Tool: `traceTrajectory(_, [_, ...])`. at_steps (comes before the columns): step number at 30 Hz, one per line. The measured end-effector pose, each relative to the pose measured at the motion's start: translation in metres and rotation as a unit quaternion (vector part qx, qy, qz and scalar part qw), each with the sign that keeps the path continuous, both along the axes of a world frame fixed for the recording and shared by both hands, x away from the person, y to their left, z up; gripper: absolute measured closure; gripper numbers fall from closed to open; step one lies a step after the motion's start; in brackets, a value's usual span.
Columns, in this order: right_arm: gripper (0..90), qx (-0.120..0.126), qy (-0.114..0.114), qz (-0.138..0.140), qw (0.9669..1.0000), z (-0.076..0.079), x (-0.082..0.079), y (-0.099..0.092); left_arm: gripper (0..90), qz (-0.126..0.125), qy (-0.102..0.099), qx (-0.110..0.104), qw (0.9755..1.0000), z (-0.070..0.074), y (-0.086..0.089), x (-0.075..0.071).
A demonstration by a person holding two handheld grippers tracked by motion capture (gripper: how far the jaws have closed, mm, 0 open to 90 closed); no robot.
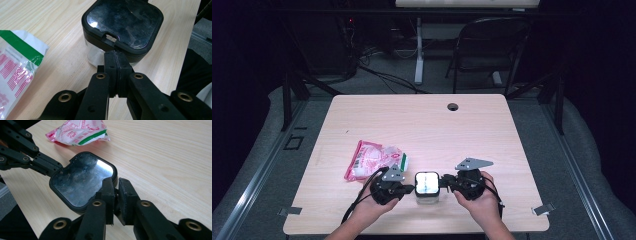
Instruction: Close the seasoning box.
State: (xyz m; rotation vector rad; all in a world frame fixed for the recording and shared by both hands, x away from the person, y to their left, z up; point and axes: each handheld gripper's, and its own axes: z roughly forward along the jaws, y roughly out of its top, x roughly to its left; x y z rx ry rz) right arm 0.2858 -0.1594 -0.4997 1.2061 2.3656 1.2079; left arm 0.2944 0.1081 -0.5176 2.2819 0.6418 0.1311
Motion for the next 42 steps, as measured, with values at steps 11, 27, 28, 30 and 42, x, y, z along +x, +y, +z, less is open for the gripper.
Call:
traceTrajectory(11, [77.9,0.018,0.014,-0.022,0.9995,-0.0016,0.0006,-0.0031,88.8,-0.003,0.002,0.002,1.0,-0.0005,-0.0001,-0.0002])
traceTrajectory(27, [80.7,0.035,0.019,-0.019,0.999,-0.0042,0.0011,-0.0068,88.4,-0.005,0.002,0.0,1.0,0.0016,-0.0005,-0.0013])
traceTrajectory(28, [80.7,0.035,0.019,-0.019,0.999,-0.0042,0.0011,-0.0068,88.4,-0.005,0.002,0.0,1.0,0.0016,-0.0005,-0.0013])
traceTrajectory(30, [80.8,0.035,0.019,-0.019,0.999,-0.0043,0.001,-0.0071,88.4,-0.005,0.001,-0.002,1.0,0.0025,-0.0003,-0.0016])
traceTrajectory(42, [80.9,0.037,0.015,-0.022,0.9989,-0.005,0.0006,-0.0057,87.3,-0.009,-0.002,-0.01,0.9999,0.0064,-0.0008,-0.0027])
